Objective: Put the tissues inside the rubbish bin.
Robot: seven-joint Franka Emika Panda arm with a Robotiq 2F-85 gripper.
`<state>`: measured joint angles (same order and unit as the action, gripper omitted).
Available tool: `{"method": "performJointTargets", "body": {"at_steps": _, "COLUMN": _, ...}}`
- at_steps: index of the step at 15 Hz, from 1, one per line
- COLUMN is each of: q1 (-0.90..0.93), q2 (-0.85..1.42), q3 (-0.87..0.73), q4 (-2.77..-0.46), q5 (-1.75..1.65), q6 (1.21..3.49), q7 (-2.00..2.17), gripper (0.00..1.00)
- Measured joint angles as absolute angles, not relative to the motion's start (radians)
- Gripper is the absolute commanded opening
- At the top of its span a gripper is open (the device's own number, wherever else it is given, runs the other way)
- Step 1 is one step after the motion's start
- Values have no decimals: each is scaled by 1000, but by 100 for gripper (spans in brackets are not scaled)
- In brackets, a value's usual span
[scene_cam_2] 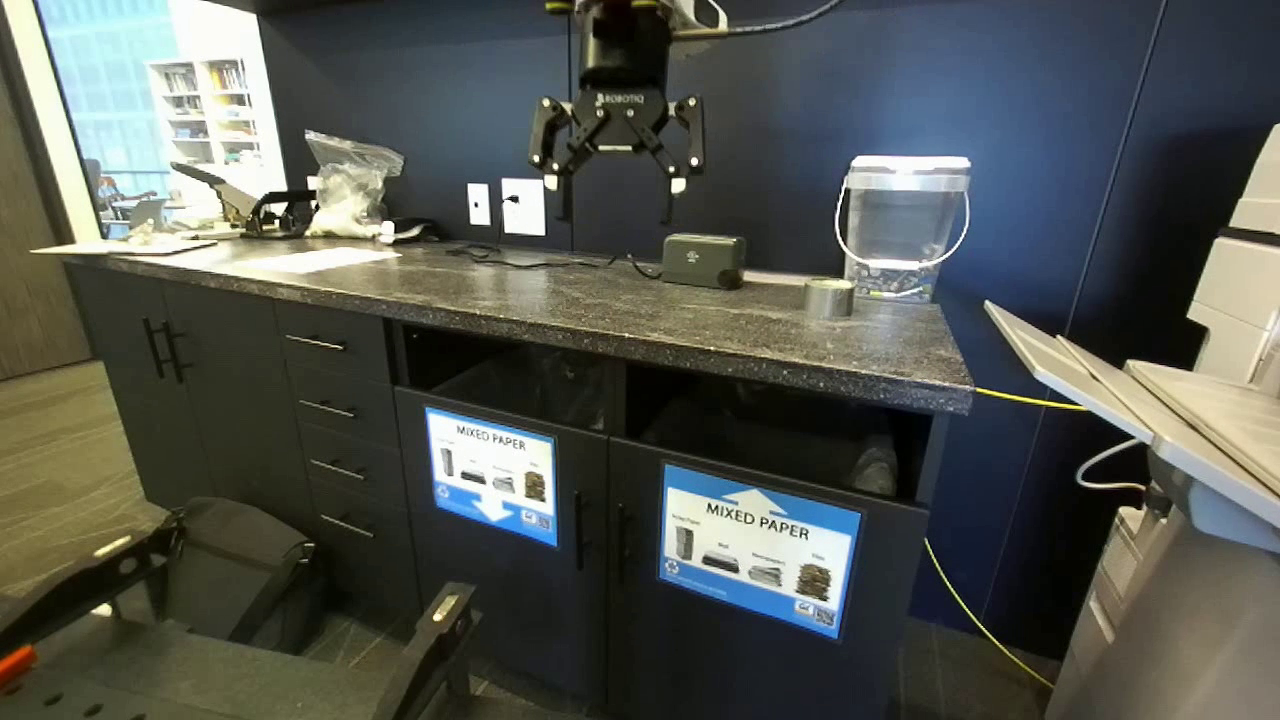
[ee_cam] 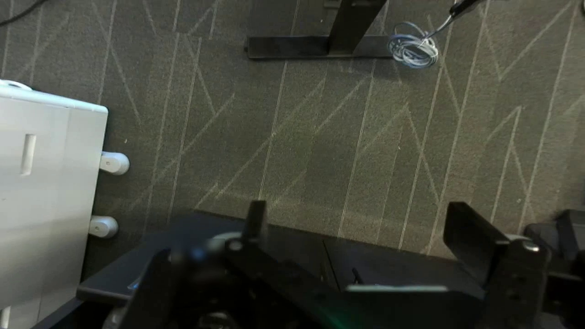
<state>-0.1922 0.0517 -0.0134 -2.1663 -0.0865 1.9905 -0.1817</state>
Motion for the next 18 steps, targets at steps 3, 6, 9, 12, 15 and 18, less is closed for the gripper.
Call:
{"method": "performJointTargets", "body": {"at_steps": 3, "q1": -176, "q2": -119, "q3": -32, "q4": -2285, "q5": -51, "q6": 1932, "q7": -210, "gripper": 100}}
{"method": "performJointTargets", "body": {"at_steps": 6, "q1": -147, "q2": -268, "q3": -62, "q4": -2400, "q5": 36, "q6": 1932, "q7": -297, "gripper": 100}}
{"method": "performJointTargets", "body": {"at_steps": 9, "q1": -103, "q2": -372, "q3": -81, "q4": -2493, "q5": 67, "q6": 1931, "q7": -369, "gripper": 100}}
{"method": "performJointTargets", "body": {"at_steps": 12, "q1": -57, "q2": -431, "q3": -91, "q4": -2553, "q5": 85, "q6": 1931, "q7": -410, "gripper": 100}}
{"method": "performJointTargets", "body": {"at_steps": 15, "q1": -25, "q2": -456, "q3": -101, "q4": -2581, "q5": 98, "q6": 1931, "q7": -431, "gripper": 100}}
{"method": "performJointTargets", "body": {"at_steps": 18, "q1": -22, "q2": -465, "q3": -107, "q4": -2594, "q5": 102, "q6": 1933, "q7": -429, "gripper": 100}}
